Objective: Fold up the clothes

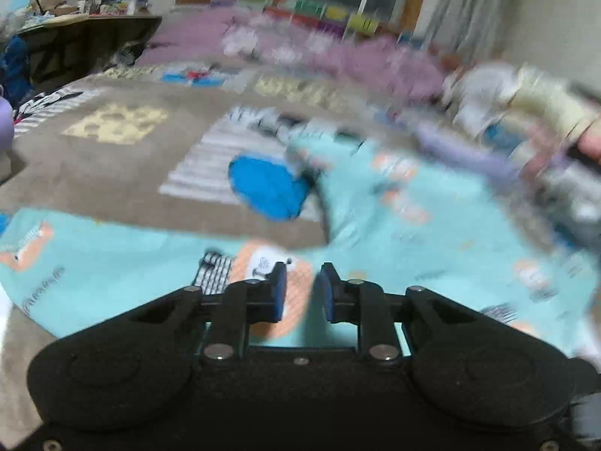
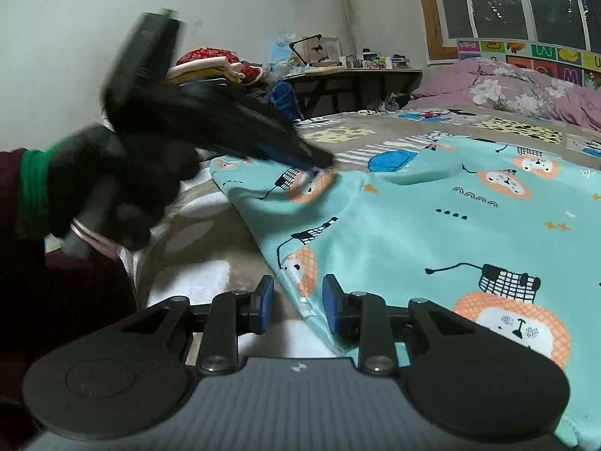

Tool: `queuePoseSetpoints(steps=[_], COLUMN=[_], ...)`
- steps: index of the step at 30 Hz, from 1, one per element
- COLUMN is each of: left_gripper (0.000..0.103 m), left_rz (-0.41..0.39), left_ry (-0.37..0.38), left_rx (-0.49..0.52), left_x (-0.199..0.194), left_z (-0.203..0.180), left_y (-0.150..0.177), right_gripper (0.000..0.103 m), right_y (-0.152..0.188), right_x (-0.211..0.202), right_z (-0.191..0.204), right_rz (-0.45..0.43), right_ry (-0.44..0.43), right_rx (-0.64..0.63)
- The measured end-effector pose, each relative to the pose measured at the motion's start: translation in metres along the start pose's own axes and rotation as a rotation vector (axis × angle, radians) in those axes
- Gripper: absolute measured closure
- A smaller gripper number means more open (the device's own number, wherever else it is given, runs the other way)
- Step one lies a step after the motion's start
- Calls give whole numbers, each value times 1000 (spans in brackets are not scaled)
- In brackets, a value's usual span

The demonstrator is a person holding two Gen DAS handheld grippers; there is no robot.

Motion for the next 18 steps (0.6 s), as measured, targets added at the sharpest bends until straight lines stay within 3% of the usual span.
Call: queuePoseSetpoints(steps=[1, 3, 5, 7, 11, 13, 16, 18], left_gripper=[96, 97, 96, 95, 94, 80, 58, 58], left_rz=[10, -14, -49, -48, -56, -53, -49, -44], left_ry=[-40, -43, -99, -103, -86, -62, -13, 14], left_rx=[-56, -183, -161, -177, -117, -91, -49, -17], left_x=[9, 3, -9, -15, -20, -18, -8, 2], left_z=[15, 37, 44, 51, 38, 29, 6, -7], left_y=[3, -5, -17, -26, -52, -67, -84, -94], right_gripper=[72, 72, 72, 72, 72, 73, 73, 73], right_y=[0, -1, -2, -3, -13, -22, -39, -50], right_x=[0, 0, -1, -2, -17, -30, -49, -62], right_z=[-1, -2, -3, -5, -9, -16, -57, -85], right_rz=[2, 10, 19, 26, -9, -61, -121, -162], right_ry=[-1, -8, -16, -24, -67, -71, -7, 35], right_rx=[4, 11, 18, 25, 83, 112, 221, 293])
Point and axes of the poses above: each gripper's, at about its wrist camera, not at the fingertips, and x roughly the way its jaws point, z to its left, y to its underside, the point moved 6 cm from there along x, roughly the way its jaws point, and after that the axes turned 1 degree about y, right-handed, at the moved point
